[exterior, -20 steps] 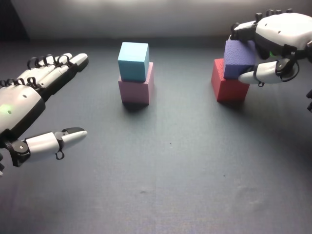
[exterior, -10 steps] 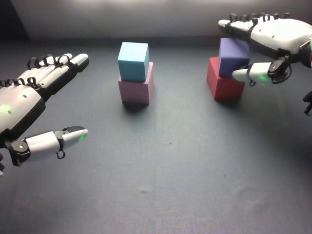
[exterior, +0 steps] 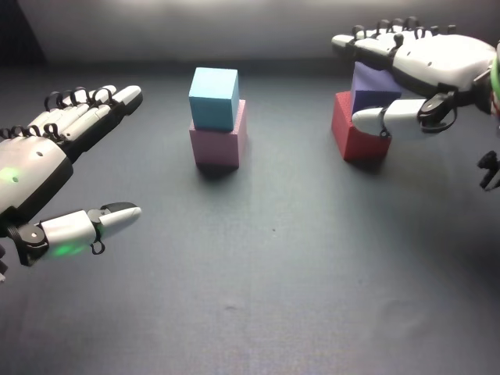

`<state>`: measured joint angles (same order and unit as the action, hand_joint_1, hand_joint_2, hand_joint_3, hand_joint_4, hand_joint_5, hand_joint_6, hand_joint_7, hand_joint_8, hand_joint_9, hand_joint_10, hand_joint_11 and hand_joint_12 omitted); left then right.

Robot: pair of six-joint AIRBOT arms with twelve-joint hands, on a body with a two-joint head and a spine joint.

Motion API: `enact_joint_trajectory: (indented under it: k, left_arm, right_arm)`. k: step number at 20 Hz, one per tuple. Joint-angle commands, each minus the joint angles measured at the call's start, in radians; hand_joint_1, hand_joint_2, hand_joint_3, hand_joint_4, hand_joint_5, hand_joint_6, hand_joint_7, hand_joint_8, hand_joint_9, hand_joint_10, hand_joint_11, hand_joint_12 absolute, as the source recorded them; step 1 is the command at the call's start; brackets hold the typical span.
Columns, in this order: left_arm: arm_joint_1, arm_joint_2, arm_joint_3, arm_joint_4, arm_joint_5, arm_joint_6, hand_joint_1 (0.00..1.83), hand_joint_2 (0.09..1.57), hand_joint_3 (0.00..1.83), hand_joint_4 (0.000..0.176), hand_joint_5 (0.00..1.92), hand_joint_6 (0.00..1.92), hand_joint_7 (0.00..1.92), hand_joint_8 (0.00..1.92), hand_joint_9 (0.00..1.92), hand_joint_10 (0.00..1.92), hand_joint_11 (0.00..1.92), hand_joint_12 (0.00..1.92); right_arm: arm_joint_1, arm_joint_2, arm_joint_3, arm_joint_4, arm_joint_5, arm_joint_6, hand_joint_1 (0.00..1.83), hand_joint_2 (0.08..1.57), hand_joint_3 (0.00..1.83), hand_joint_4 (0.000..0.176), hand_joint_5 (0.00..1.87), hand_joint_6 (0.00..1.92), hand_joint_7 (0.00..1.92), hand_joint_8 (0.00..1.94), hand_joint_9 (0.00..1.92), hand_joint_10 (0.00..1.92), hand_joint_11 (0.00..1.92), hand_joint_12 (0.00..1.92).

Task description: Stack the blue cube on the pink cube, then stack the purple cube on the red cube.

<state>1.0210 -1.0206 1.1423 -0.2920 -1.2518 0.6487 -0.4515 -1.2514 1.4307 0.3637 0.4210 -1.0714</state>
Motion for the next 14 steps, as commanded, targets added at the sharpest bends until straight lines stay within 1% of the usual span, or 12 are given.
enact_joint_trajectory:
  k: [1,2,3,4,5,6,8,10,11,12,13,14]
  left_arm:
    - [0.0,-0.001,0.002,0.0,-0.133,-0.008,0.78,1.14,0.0,0.153,0.0,0.0,0.0,0.0,0.0,0.0,0.0,0.0]
    - [0.002,0.0,0.0,-0.001,-0.136,-0.008,0.79,1.14,0.0,0.159,0.0,0.0,0.0,0.0,0.0,0.0,0.0,0.0]
    - [0.004,0.001,-0.001,-0.001,-0.137,-0.008,0.79,1.14,0.0,0.159,0.0,0.0,0.0,0.0,0.0,0.0,0.0,0.0]
    - [0.005,0.002,-0.003,-0.002,-0.14,-0.008,0.77,1.15,0.0,0.175,0.0,0.0,0.0,0.0,0.0,0.0,0.0,0.0]
    - [0.006,0.003,-0.006,-0.002,-0.144,-0.008,0.77,1.15,0.0,0.175,0.0,0.0,0.0,0.0,0.0,0.0,0.0,0.0]
    - [0.009,0.006,-0.009,-0.002,-0.149,-0.008,0.76,1.14,0.0,0.176,0.0,0.0,0.0,0.0,0.0,0.0,0.0,0.0]
    - [0.014,0.012,-0.016,-0.003,-0.161,-0.008,0.75,1.15,0.0,0.176,0.0,0.0,0.0,0.0,0.0,0.0,0.0,0.0]
    - [0.021,0.018,-0.025,-0.003,-0.177,-0.008,0.66,1.17,0.01,0.176,0.0,0.0,0.0,0.0,0.0,0.0,0.0,0.0]
    - [0.026,0.024,-0.033,-0.003,-0.19,-0.008,0.61,1.19,0.01,0.159,0.0,0.0,0.0,0.0,0.0,0.0,0.0,0.0]
    - [0.031,0.027,-0.037,-0.003,-0.2,-0.008,0.61,1.19,0.01,0.159,0.0,0.0,0.0,0.0,0.0,0.0,0.0,0.0]
    - [0.044,0.035,-0.05,-0.003,-0.225,-0.008,0.5,1.23,0.02,0.14,0.0,0.0,0.0,0.0,0.0,0.0,0.0,0.0]
    - [0.047,0.036,-0.053,-0.003,-0.233,-0.008,0.43,1.24,0.02,0.133,0.0,0.0,0.0,0.0,0.0,0.0,0.0,0.0]
  right_arm:
    - [0.01,0.017,-0.011,-0.007,0.149,0.0,0.49,1.31,0.01,0.165,0.0,0.0,0.0,0.0,0.0,0.0,0.0,0.0]
    - [0.008,0.031,-0.031,-0.008,0.171,-0.008,0.45,1.3,0.01,0.164,0.0,0.0,0.0,0.0,0.0,0.0,0.0,0.0]
    - [0.005,0.048,-0.056,-0.008,0.195,-0.024,0.45,1.3,0.01,0.164,0.0,0.0,0.0,0.0,0.0,0.0,0.0,0.0]
    - [-0.001,0.073,-0.096,-0.008,0.23,-0.05,0.36,1.32,0.01,0.176,0.0,0.0,0.0,0.0,0.0,0.0,0.0,0.0]
    - [-0.008,0.094,-0.127,-0.013,0.261,-0.067,0.36,1.32,0.01,0.176,0.0,0.0,0.0,0.0,0.0,0.0,0.0,0.0]
    - [-0.019,0.119,-0.161,-0.03,0.292,-0.067,0.23,1.35,0.02,0.176,0.0,0.0,0.0,0.0,0.0,0.0,0.0,0.0]
    - [-0.052,0.172,-0.225,-0.061,0.362,-0.067,0.21,1.34,0.01,0.176,0.0,0.0,0.0,0.0,0.0,0.0,0.0,0.0]
    - [-0.105,0.226,-0.3,-0.09,0.453,-0.067,0.23,1.32,0.0,0.176,0.0,0.0,0.0,0.0,0.0,0.0,0.0,0.0]
    - [-0.148,0.273,-0.349,-0.102,0.516,-0.067,0.1,1.36,0.02,0.173,0.0,0.0,0.0,0.0,0.0,0.0,0.0,0.0]
    - [-0.178,0.299,-0.376,-0.107,0.552,-0.067,0.1,1.36,0.02,0.173,0.0,0.0,0.0,0.0,0.0,0.0,0.0,0.0]
    - [-0.27,0.341,-0.449,-0.113,0.669,-0.067,0.01,1.36,0.01,0.113,0.0,0.0,0.0,0.0,0.0,0.0,0.0,0.0]
    - [-0.302,0.349,-0.465,-0.113,0.706,-0.067,0.0,1.34,0.0,0.101,0.0,0.0,0.0,0.0,0.0,0.0,0.0,0.0]
